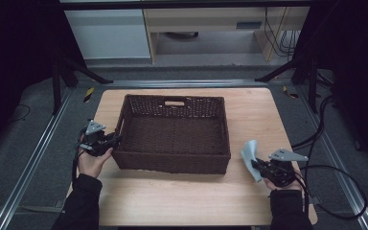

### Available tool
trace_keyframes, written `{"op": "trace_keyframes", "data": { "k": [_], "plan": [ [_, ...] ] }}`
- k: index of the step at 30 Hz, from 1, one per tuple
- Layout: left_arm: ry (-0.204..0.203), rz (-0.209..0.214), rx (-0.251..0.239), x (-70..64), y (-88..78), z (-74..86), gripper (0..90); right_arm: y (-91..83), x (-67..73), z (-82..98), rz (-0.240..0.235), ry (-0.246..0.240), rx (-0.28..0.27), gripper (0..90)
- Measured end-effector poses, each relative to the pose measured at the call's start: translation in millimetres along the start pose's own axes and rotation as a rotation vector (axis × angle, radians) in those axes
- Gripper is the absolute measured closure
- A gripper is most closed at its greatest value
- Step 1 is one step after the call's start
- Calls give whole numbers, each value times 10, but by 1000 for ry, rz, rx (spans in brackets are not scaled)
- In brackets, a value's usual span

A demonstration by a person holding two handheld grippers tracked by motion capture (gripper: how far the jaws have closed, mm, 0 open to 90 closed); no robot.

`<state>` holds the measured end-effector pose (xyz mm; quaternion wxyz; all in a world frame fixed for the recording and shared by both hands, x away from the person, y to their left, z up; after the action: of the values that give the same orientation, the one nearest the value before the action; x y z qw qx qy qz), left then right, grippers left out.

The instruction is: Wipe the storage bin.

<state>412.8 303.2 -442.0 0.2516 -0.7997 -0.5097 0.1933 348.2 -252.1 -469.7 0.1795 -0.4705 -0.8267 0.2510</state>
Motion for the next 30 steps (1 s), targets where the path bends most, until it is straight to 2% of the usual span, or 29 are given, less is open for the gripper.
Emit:
{"op": "trace_keyframes", "data": {
  "k": [2,8,11,16,22,25,30],
  "plan": [
    [-1,0,0,0,0,0,677,-32,-99,33,58,15,-2,825],
    [-2,2,1,4,2,-1,674,-4,-315,129,131,48,21,824],
    [-4,3,0,5,3,-1,672,55,-356,166,141,54,53,823],
    [-5,4,-1,6,3,0,672,80,-374,170,148,56,51,822],
    [-4,4,-2,5,2,1,672,130,-391,194,164,54,83,818],
    [-8,7,-3,8,3,1,671,127,-400,197,171,61,76,807],
    [-5,4,-3,6,3,1,668,142,-418,218,190,44,71,747]
  ]
}}
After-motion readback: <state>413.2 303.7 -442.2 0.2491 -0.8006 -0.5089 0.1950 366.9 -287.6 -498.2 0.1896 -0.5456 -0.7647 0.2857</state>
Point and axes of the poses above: each handheld gripper's, and its own axes: y roughly forward along the jaws, z roughly out of its underside, x roughly to its left, the point moved 2 cm from there along y, roughly forward along the jaws, and after that the axes turned 1 degree about z, right-handed, at the moved point
